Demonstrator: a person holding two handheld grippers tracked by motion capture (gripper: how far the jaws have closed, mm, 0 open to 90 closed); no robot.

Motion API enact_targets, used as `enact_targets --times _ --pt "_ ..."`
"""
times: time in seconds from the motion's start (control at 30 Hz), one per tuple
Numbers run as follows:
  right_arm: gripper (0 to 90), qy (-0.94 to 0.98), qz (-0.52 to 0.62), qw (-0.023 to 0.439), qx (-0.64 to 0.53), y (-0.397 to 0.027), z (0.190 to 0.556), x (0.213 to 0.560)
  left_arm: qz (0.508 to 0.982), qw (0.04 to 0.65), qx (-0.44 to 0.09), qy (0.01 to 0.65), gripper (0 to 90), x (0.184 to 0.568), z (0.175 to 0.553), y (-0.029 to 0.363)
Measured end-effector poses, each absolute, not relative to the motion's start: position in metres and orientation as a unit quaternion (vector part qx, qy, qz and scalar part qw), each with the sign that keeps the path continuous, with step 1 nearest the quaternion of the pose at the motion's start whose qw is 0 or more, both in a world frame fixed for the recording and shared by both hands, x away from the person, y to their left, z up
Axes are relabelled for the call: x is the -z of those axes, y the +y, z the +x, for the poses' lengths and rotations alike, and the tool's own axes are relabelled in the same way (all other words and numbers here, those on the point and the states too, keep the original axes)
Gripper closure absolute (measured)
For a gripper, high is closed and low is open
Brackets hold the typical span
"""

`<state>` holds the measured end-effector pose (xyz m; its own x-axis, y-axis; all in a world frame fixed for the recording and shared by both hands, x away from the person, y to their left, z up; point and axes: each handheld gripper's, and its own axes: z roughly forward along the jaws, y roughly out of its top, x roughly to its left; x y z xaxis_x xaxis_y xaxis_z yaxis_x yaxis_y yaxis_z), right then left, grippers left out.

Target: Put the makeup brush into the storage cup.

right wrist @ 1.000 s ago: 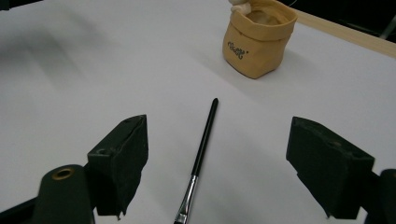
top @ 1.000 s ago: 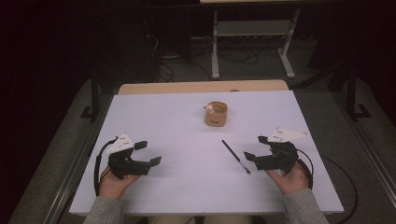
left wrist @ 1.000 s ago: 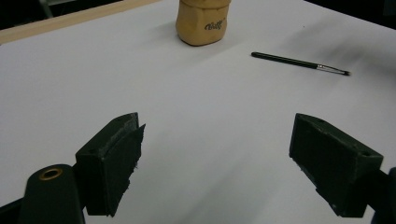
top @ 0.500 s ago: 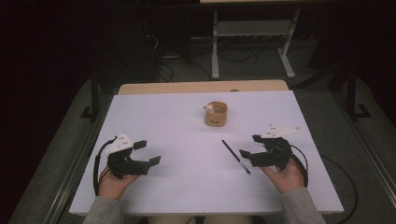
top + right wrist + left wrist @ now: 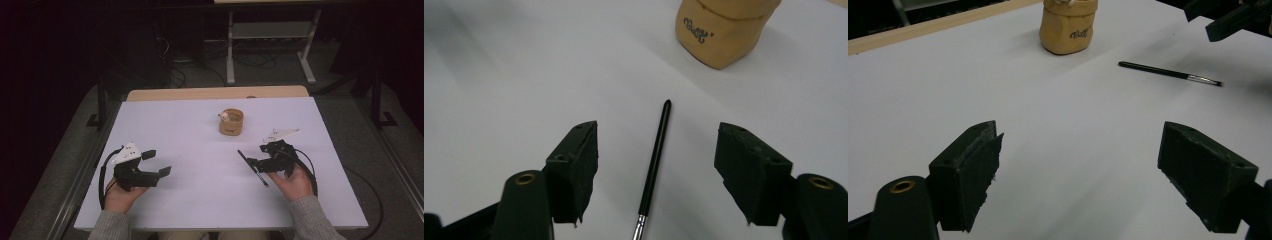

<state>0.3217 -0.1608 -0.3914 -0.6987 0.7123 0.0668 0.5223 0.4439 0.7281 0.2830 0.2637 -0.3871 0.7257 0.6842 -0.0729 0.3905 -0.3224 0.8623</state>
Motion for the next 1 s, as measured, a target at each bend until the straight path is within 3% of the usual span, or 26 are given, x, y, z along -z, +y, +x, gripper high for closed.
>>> enact_targets --times 0.53,1.0 --pt "49.6 0.865 0.377 0.102 -0.315 -0.148 0.340 0.408 0.800 0.473 -0.152 0.336 16.1 0.389 0.284 0.262" --pt "57.5 0.881 0.373 0.089 -0.277 -0.140 0.343 0.417 0.801 0.473 -0.151 0.336 16.1 0.389 0.284 0.262"
